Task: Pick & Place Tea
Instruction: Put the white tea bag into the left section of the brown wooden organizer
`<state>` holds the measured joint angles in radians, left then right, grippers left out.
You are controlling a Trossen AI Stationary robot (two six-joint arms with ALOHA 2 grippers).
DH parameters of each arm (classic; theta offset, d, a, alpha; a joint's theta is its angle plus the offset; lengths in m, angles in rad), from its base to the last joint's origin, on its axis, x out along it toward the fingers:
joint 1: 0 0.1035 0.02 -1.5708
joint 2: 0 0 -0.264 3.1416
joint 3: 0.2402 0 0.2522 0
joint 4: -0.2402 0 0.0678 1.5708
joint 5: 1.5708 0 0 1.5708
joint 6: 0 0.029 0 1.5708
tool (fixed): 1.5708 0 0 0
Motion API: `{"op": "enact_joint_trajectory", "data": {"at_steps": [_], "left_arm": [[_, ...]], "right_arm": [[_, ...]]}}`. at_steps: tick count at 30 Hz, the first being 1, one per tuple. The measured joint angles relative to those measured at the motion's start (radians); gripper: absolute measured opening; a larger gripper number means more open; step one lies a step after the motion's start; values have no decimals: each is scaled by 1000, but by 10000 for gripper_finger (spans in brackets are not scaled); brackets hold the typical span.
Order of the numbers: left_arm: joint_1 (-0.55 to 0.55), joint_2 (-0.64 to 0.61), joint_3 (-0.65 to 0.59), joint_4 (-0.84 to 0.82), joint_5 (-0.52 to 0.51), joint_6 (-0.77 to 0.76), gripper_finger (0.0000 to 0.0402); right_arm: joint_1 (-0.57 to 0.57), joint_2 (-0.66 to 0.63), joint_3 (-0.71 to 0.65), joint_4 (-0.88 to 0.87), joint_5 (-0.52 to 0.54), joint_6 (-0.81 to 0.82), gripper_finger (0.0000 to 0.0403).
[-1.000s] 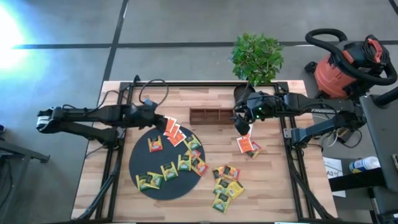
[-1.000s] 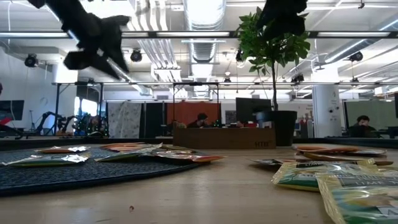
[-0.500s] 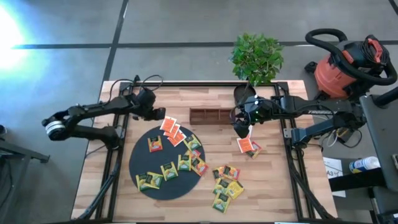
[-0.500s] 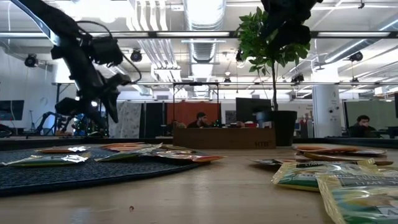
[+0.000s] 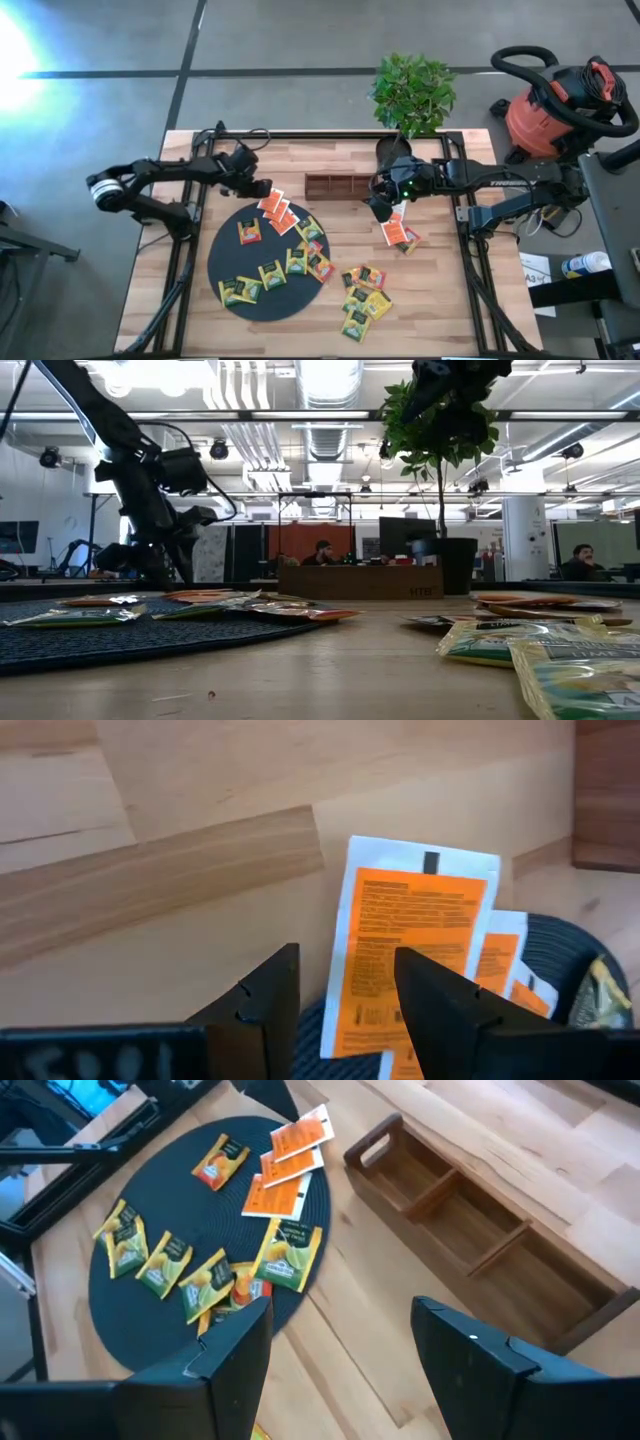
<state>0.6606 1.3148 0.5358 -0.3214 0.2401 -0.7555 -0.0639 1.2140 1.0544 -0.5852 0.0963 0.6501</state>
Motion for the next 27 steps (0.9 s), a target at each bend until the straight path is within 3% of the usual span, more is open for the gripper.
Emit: {"op": "enact_joint_trajectory", "data": {"at_steps": [17,27], "left_arm": [[-12,72,0,146,8,45,147],[-24,123,2,174,-2,110,72]], "right_arm": [[0,1,-100,235,0,78,235],[0,39,-122,314,1,109,235]]}}
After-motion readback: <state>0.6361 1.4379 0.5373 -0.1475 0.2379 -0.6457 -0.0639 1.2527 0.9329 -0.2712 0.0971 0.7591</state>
